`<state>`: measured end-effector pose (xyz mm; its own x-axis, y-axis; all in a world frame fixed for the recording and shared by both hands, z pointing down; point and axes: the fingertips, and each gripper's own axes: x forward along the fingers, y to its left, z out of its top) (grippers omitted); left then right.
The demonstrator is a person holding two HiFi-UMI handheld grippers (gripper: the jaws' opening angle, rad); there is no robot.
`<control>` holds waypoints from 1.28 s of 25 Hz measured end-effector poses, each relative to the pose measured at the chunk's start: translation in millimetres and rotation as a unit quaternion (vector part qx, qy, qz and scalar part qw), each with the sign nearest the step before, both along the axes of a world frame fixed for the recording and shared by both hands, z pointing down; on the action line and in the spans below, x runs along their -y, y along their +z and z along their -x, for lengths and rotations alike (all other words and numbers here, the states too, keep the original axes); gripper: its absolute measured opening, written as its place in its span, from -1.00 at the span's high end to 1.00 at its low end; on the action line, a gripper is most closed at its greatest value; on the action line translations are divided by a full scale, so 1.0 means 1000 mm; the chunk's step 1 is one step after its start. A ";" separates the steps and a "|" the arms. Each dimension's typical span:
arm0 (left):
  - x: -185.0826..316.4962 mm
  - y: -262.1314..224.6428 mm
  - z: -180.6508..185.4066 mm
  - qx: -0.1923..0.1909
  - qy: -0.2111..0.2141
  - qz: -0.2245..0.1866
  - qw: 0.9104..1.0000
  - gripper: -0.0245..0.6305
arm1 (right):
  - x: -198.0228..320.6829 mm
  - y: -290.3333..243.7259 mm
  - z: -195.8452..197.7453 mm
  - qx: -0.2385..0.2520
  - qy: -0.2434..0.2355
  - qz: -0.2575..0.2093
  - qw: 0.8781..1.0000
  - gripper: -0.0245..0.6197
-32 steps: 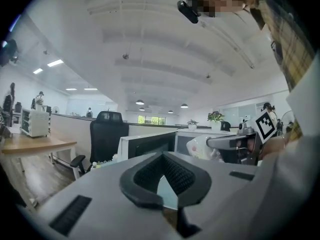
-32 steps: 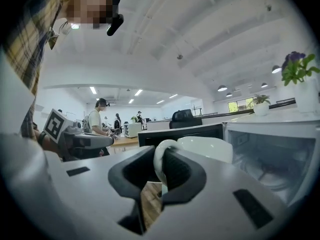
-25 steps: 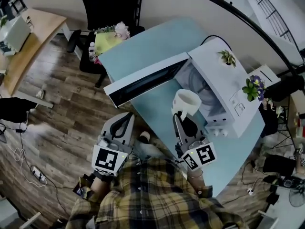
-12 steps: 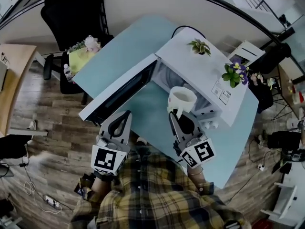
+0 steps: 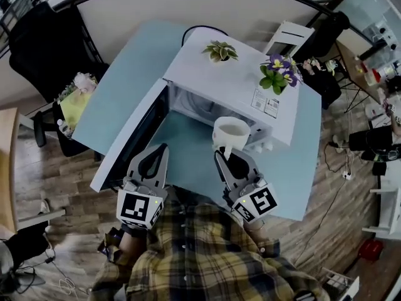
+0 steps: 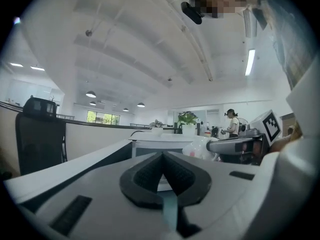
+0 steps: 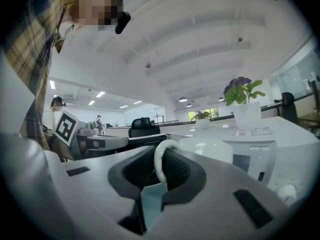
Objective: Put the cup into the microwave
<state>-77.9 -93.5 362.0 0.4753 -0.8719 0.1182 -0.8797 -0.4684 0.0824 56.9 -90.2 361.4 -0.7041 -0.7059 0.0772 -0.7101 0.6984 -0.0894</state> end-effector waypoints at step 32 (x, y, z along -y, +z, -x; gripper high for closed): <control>0.015 0.061 -0.029 -0.006 0.076 0.069 0.995 0.95 | 0.020 0.050 -0.004 -0.017 0.033 0.035 0.999 0.77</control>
